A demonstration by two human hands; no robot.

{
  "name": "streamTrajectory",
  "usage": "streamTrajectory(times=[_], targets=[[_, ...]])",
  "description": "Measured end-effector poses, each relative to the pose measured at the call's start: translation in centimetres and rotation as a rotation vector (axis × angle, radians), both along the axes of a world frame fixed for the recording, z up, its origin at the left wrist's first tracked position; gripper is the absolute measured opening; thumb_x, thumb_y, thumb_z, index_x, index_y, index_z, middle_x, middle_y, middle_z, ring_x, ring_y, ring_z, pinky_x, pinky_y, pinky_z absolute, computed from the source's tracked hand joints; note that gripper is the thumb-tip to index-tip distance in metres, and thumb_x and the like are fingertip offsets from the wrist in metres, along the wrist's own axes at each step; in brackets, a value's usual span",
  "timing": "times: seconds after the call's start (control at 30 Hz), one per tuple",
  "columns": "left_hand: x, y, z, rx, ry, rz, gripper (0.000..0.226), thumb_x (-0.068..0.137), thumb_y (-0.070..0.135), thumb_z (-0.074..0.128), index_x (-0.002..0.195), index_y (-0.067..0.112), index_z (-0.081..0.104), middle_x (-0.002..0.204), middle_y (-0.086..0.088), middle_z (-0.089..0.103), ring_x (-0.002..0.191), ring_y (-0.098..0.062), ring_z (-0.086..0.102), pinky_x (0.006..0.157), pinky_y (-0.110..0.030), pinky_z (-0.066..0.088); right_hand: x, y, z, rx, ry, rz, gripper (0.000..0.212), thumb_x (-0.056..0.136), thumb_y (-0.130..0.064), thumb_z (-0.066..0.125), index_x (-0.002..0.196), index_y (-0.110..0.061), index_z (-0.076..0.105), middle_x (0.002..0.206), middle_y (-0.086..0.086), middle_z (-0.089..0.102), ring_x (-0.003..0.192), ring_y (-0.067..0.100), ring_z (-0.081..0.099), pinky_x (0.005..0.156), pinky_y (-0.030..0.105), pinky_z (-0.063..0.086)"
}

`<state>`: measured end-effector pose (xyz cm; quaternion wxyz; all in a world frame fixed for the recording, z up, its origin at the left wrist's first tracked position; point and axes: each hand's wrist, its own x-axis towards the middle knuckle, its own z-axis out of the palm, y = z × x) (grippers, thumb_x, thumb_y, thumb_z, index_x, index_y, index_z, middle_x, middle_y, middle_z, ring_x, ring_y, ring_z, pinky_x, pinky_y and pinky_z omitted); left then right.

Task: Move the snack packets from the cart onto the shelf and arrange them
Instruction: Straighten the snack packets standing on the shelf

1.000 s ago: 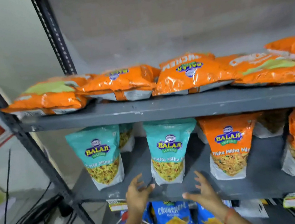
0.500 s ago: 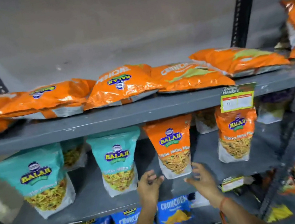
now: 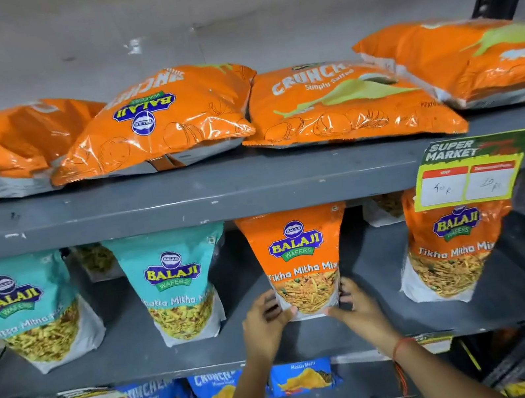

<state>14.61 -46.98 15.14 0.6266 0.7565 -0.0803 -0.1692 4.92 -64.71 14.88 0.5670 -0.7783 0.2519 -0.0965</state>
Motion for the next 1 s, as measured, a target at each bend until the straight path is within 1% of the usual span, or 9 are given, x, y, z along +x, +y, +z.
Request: streamTrajectory(times=[0.17,0.27,0.37,0.57,0.73,0.8,0.87,0.93,1.0], targets=[[0.0,-0.5,-0.2,0.045,-0.032,0.002,0.046,0.069,0.013,0.082,0.108,0.023,0.061,0.101,0.007,0.069,0.090,0.005,0.062,0.070,-0.010,0.054,0.0,-0.6,-0.1,0.039,-0.006,0.001,0.061,0.075,-0.018,0.076,0.129,-0.026,0.048,0.129,0.002,0.060,0.109,0.016,0.058,0.083,0.026,0.046],[-0.9,-0.3,0.3,0.073,-0.064,0.070,0.044,0.068,0.019,0.083,0.105,0.024,0.060,0.095,0.012,0.066,0.085,0.003,0.063,0.070,-0.014,0.051,-0.7,-0.4,0.4,0.060,-0.021,-0.005,0.080,0.073,-0.021,0.079,0.141,-0.027,0.036,0.129,-0.004,0.051,0.110,0.013,0.055,0.076,0.018,0.046],[-2.6,-0.3,1.1,0.117,-0.143,0.179,0.035,0.066,0.028,0.083,0.093,0.025,0.061,0.087,0.013,0.067,0.072,0.009,0.064,0.062,-0.012,0.046,-2.2,0.0,1.0,0.095,-0.043,-0.054,0.090,0.072,-0.019,0.080,0.147,-0.022,0.029,0.139,0.002,0.045,0.118,0.019,0.051,0.089,0.029,0.047],[-6.6,-3.9,3.8,0.090,-0.268,0.047,0.019,0.070,0.029,0.079,0.074,0.037,0.062,0.073,0.016,0.069,0.069,0.004,0.065,0.062,-0.014,0.048,-8.7,-0.4,3.1,0.070,-0.131,-0.204,0.071,0.077,-0.019,0.077,0.139,-0.021,0.043,0.143,0.006,0.045,0.119,0.022,0.050,0.096,0.037,0.046],[-10.3,-9.1,4.5,0.000,-0.261,-0.155,0.023,0.072,0.021,0.080,0.091,0.024,0.067,0.077,0.011,0.066,0.071,-0.001,0.064,0.061,-0.008,0.049,-13.7,-4.0,4.3,0.051,-0.193,-0.438,0.051,0.082,-0.012,0.071,0.125,-0.028,0.049,0.132,0.008,0.051,0.115,0.022,0.051,0.098,0.041,0.046],[-11.1,-11.3,4.0,0.005,-0.210,-0.208,0.032,0.071,0.016,0.081,0.100,0.015,0.068,0.083,0.002,0.066,0.073,-0.007,0.064,0.066,-0.010,0.051,-14.8,-6.4,4.1,0.024,-0.154,-0.499,0.056,0.083,-0.015,0.070,0.131,-0.026,0.045,0.135,0.009,0.049,0.113,0.022,0.050,0.095,0.041,0.046],[-11.6,-13.4,3.2,0.042,-0.165,-0.264,0.041,0.072,0.018,0.080,0.110,0.014,0.065,0.090,0.002,0.064,0.073,-0.003,0.065,0.067,-0.010,0.050,-15.4,-9.0,3.6,0.037,-0.106,-0.513,0.068,0.083,-0.016,0.071,0.141,-0.023,0.037,0.142,0.011,0.045,0.112,0.021,0.049,0.091,0.039,0.046],[-11.8,-15.4,2.4,0.081,-0.125,-0.306,0.051,0.073,0.019,0.080,0.119,0.016,0.060,0.099,0.000,0.061,0.081,-0.012,0.067,0.074,-0.018,0.053,-15.6,-11.3,2.8,0.078,-0.061,-0.492,0.079,0.082,-0.018,0.072,0.147,-0.021,0.027,0.150,0.010,0.039,0.124,0.027,0.047,0.098,0.046,0.046],[-11.7,-17.3,1.6,0.098,-0.088,-0.305,0.062,0.072,0.020,0.080,0.128,0.015,0.053,0.108,-0.002,0.059,0.097,-0.022,0.066,0.089,-0.035,0.054,-15.4,-13.0,2.0,0.111,-0.023,-0.437,0.085,0.081,-0.020,0.073,0.149,-0.022,0.022,0.153,0.007,0.036,0.134,0.029,0.041,0.107,0.051,0.041]])
